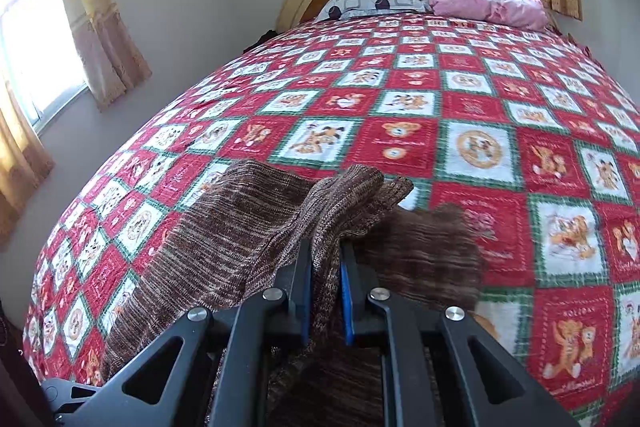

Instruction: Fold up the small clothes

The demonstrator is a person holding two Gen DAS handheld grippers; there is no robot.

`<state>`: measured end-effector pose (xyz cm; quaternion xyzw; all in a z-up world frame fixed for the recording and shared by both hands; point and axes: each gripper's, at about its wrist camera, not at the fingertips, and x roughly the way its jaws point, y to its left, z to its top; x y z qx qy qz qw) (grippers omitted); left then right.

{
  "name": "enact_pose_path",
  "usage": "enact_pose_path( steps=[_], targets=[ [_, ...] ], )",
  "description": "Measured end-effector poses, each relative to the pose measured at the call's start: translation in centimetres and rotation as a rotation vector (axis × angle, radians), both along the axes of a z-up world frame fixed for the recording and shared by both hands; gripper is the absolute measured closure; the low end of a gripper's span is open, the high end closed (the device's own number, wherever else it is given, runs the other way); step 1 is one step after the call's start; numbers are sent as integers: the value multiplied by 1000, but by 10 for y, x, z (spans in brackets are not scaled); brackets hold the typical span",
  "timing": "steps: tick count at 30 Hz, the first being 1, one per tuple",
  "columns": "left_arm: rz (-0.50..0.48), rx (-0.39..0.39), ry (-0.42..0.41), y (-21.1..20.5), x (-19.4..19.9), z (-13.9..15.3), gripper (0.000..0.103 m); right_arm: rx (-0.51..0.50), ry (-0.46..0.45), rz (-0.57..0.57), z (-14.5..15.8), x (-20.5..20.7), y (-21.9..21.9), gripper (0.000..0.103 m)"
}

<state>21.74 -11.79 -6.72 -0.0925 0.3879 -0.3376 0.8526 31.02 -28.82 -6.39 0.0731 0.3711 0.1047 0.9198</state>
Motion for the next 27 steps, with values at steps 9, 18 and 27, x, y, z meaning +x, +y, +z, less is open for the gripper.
enact_pose_path(
  steps=[9, 18, 27],
  targets=[
    [-24, 18, -4, -25, -4, 2, 90, 22, 1, -30, -2, -8, -30, 92],
    [-6, 52, -1, -44, -10, -5, 90, 56, 39, -48, -16, -7, -51, 92],
    [-78, 80, -27, -42, -25, -5, 85, 60, 87, -59, -31, -4, -54, 91]
  ],
)
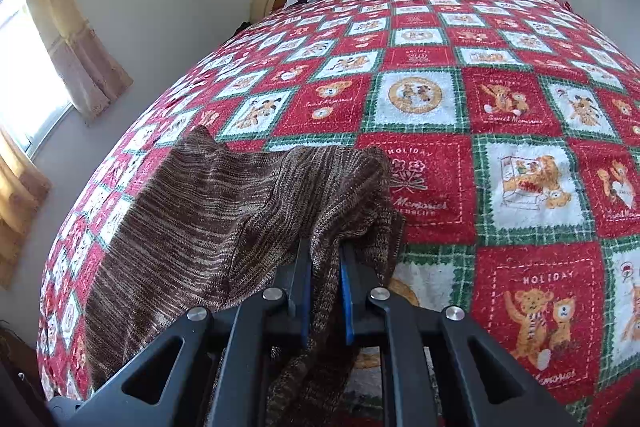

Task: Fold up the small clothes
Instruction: 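Release the sweater with both grippers and lift them away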

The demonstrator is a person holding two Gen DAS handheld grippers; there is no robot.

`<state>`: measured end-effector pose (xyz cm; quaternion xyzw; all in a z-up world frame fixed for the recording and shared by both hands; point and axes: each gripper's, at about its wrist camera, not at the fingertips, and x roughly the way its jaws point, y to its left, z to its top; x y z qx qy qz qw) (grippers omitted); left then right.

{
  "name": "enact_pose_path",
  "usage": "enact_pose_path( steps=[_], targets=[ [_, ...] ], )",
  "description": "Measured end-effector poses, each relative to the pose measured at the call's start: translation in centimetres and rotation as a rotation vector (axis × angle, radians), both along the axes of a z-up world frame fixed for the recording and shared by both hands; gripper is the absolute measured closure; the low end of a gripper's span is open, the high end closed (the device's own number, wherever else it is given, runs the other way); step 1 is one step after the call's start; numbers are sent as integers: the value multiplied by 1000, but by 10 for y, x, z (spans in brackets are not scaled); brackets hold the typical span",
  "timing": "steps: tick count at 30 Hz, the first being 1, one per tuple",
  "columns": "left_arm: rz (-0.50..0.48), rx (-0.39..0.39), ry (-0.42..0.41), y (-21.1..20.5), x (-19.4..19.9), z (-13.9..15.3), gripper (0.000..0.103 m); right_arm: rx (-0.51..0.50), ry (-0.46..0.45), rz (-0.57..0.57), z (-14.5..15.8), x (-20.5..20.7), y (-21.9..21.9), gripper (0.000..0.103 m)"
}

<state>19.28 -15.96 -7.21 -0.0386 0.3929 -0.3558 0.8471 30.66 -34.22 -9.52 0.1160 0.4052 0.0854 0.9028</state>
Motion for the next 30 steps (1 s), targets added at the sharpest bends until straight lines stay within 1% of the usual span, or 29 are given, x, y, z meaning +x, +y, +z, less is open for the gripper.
enact_pose_path(
  steps=[2, 3, 4, 6, 9, 10, 11, 13, 14, 17, 19, 21, 24, 25, 27, 29, 30],
  targets=[
    [-51, -18, 18, 9, -8, 4, 78, -16, 3, -10, 3, -3, -1, 89],
    [-70, -23, 22, 14, -10, 5, 68, -19, 2, -18, 6, -5, -2, 84],
    [-89, -27, 13, 23, -17, 9, 61, -20, 2, -41, 10, -10, -6, 82],
    [-100, -23, -31, 39, -27, 14, 59, 24, -11, -90, 22, -29, -18, 82],
    [-85, 4, -93, 64, -39, 19, 49, 136, -73, -119, 41, -72, -28, 82],
    [-68, 2, -105, 73, -40, 21, 47, 153, -79, -119, 44, -82, -26, 78],
    [-45, -15, -104, 85, -39, 22, 47, 167, -85, -114, 47, -92, -23, 74],
    [13, -40, -86, 104, -32, 23, 45, 181, -103, -95, 52, -117, -10, 49],
    [49, -38, -75, 110, -26, 22, 45, 175, -110, -85, 53, -126, -1, 46],
    [151, -6, -53, 126, -10, 20, 45, 168, -103, -72, 52, -141, 16, 45],
    [187, 19, -55, 135, -7, 18, 45, 180, -71, -93, 44, -150, 24, 45],
    [206, 33, -49, 142, -3, 13, 45, 225, -49, -92, 36, -156, 29, 45],
    [204, 30, -12, 144, -4, 1, 45, 284, -25, -103, 26, -155, 32, 45],
    [196, 40, -8, 141, -7, -2, 45, 296, -23, -107, 24, -153, 33, 45],
    [179, 77, -19, 134, -12, -5, 45, 336, 9, -105, 18, -145, 35, 45],
    [153, 123, -28, 126, -16, -11, 45, 373, 68, -122, 7, -135, 37, 45],
    [150, 141, -34, 124, -18, -13, 45, 383, 81, -131, 3, -132, 36, 45]
  ],
)
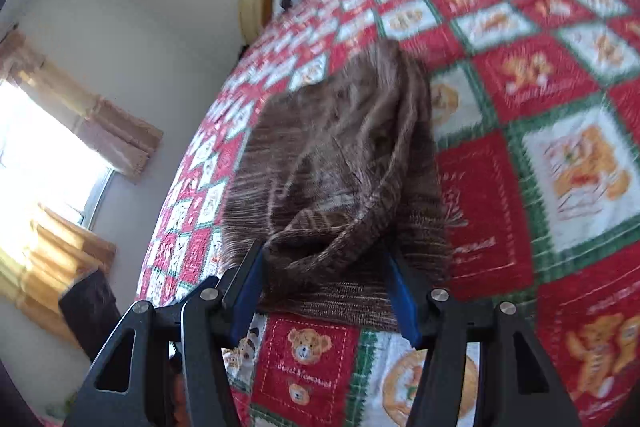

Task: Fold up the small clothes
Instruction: 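Release the sweater with both grippers and lift them away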

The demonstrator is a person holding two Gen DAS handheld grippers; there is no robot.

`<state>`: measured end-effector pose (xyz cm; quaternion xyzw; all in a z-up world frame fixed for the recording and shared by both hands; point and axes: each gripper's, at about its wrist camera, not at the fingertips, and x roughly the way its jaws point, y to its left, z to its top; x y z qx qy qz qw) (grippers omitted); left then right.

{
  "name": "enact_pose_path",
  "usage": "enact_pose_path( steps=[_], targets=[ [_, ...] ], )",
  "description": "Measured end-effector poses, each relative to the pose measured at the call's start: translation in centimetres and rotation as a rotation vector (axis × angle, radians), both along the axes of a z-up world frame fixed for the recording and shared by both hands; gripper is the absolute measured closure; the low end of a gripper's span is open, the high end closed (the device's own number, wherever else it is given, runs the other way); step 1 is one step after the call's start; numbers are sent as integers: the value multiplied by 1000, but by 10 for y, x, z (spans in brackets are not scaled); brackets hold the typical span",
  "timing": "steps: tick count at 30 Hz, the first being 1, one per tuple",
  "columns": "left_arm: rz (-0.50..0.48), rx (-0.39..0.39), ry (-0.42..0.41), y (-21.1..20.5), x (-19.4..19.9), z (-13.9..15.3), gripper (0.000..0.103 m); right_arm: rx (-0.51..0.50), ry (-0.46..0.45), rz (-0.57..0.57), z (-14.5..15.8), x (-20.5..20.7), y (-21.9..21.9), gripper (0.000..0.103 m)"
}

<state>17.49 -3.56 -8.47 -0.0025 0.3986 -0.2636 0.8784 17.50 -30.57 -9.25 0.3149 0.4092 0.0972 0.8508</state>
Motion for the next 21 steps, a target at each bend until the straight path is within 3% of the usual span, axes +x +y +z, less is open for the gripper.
enact_pose_path(
  steps=[2, 3, 4, 9, 12, 17, 21],
  targets=[
    [7, 75, -13, -8, 0, -6, 45, 14, 11, -15, -5, 2, 0, 54],
    [11, 99, -8, -10, 2, -9, 45, 18, 22, -21, -8, 2, 1, 78],
    [19, 109, 8, -10, 5, -12, 45, 17, 34, -19, -11, 1, 1, 90],
    [99, 55, 37, 13, 19, -13, 45, -23, 31, 7, -17, -19, -4, 94],
    [99, 11, 59, 24, 22, -14, 45, -48, 10, 12, -13, -37, -15, 95],
    [99, 45, 37, 18, 18, -16, 43, -199, -44, 19, 8, -58, -5, 92],
    [99, 44, 37, 19, 18, -17, 43, -366, -167, 6, 38, -66, 14, 89]
  ],
)
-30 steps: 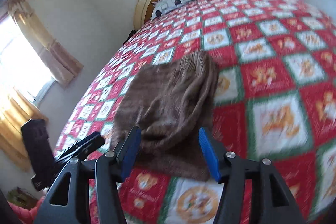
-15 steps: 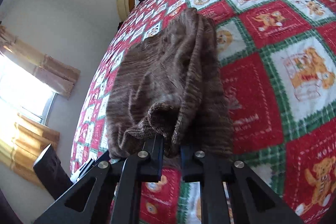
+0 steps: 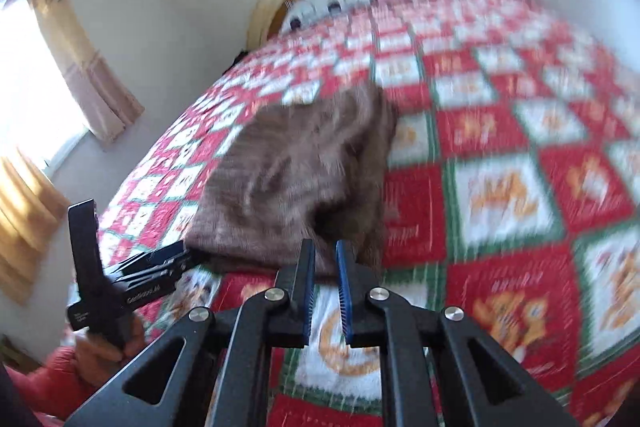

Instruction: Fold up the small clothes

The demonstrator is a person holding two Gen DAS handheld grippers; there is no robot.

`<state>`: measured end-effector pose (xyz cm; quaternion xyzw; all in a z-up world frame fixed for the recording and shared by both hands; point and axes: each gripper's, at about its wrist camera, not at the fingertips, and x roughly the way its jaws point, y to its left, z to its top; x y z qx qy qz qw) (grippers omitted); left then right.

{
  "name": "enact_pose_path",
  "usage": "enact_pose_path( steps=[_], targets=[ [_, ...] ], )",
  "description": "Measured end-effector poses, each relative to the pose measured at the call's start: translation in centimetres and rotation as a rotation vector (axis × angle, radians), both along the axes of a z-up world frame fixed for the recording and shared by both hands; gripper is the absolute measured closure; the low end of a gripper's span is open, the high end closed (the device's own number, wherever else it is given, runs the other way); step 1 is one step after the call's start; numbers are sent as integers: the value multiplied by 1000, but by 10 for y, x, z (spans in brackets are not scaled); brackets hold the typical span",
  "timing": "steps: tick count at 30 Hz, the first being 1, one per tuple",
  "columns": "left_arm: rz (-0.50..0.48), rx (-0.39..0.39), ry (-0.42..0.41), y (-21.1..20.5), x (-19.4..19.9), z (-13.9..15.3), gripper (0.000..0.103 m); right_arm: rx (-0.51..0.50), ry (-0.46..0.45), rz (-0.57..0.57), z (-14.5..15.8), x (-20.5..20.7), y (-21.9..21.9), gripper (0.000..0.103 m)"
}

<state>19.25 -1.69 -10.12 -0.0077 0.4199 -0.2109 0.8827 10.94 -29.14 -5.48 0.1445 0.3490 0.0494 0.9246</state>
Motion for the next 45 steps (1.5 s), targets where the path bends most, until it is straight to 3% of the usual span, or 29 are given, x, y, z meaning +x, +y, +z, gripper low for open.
enact_pose_path(
  steps=[3, 4, 7, 8, 9, 10, 11, 13, 19, 24, 28, 33, 35, 36, 37, 42, 45],
  targets=[
    [1, 2, -1, 0, 1, -1, 43, -6, -14, 11, 1, 11, 4, 40],
    [0, 2, -2, 0, 1, 0, 43, 0, -20, 10, -2, 13, 2, 39],
    [2, -8, -1, 2, 2, -1, 43, 14, -5, 48, -13, 30, 6, 42],
    [2, -17, 0, 4, 2, -2, 43, 11, -9, 65, -14, 30, 13, 49],
    [3, -25, 2, 5, 3, -2, 43, -15, 2, 90, -18, 34, 20, 69],
    [5, -33, 3, 6, 3, -2, 45, -51, 23, 104, -21, 37, 25, 76],
    [10, -45, 4, 8, 4, -2, 46, -96, 45, 106, -26, 39, 30, 78],
    [17, -55, 5, 9, 4, -2, 49, -150, 70, 98, -33, 38, 34, 98],
    [18, -122, 31, 18, 8, -3, 51, -26, 115, 73, -42, 22, 9, 100],
    [-14, -91, 36, 16, 7, -2, 48, 107, 129, 70, -51, 9, -10, 101],
    [-77, -48, 10, 18, -3, 5, 48, 109, 116, 84, -36, 6, -13, 99],
    [-94, -101, -29, 34, -3, 26, 48, 85, 3, 60, 10, 26, -23, 94],
    [-67, -135, -66, 36, 7, 39, 48, 67, -7, 61, 16, 45, -26, 77],
    [-58, -143, -77, 35, 12, 44, 48, 55, -7, 58, 16, 62, -28, 59],
    [-50, -146, -86, 33, 18, 48, 48, 44, -3, 48, 14, 75, -29, 52],
    [-12, -108, -111, -1, 57, 53, 48, 4, 32, 44, -6, 130, -31, 53],
    [6, -114, -74, -20, 74, 43, 48, -61, 110, 15, -23, 150, -28, 61]
  ],
)
